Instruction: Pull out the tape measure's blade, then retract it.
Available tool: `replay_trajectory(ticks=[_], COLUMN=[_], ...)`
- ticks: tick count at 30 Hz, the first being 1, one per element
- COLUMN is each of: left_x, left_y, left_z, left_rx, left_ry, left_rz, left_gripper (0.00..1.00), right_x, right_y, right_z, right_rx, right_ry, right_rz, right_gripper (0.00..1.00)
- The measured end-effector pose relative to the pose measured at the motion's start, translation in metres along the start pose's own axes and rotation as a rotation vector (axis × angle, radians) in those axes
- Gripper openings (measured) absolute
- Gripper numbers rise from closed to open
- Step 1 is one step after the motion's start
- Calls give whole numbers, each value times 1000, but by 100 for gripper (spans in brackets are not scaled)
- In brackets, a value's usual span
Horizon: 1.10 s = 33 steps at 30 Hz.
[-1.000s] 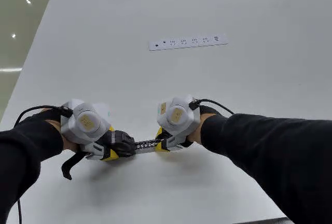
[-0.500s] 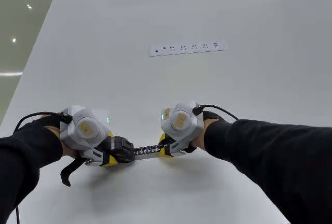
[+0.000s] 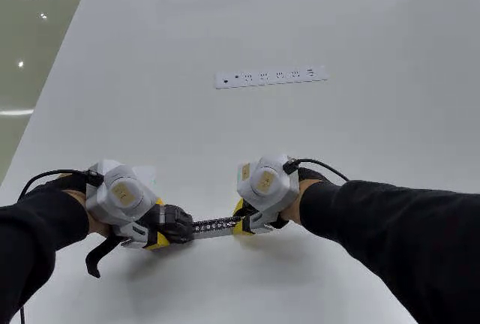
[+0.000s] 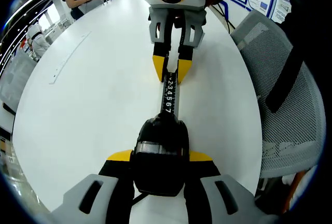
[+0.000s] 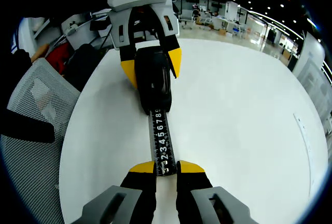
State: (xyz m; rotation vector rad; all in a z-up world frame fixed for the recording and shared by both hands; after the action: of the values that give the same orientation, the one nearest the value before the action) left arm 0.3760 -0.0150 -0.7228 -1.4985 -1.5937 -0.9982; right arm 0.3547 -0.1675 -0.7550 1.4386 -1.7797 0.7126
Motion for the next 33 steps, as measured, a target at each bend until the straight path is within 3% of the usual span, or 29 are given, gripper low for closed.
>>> replay_trajectory(ticks=[33], left_x=[0], left_y=[0], left_z=[0], left_rx=[-1], left_ry=[-1], left_rz=[-3], left_gripper=[31], right_x=[13], right_y=[0], right_z=[15], right_rx=[-24], right_ry=[17], right_rz=[6], right_gripper=[9])
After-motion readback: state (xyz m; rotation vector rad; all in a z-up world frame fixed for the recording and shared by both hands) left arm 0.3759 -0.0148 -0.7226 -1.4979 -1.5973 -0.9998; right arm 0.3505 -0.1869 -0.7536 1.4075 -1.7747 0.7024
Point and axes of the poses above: the centre of the closed fingertips' face, and the gripper's own axes: x roughly backward along the fingers, y roughly to its left, z roughly out of its underside, the point moved 5 cm from there along x, roughly backward along the fingers, and after that the axes turned 1 degree about x, right-handed, at the moved point
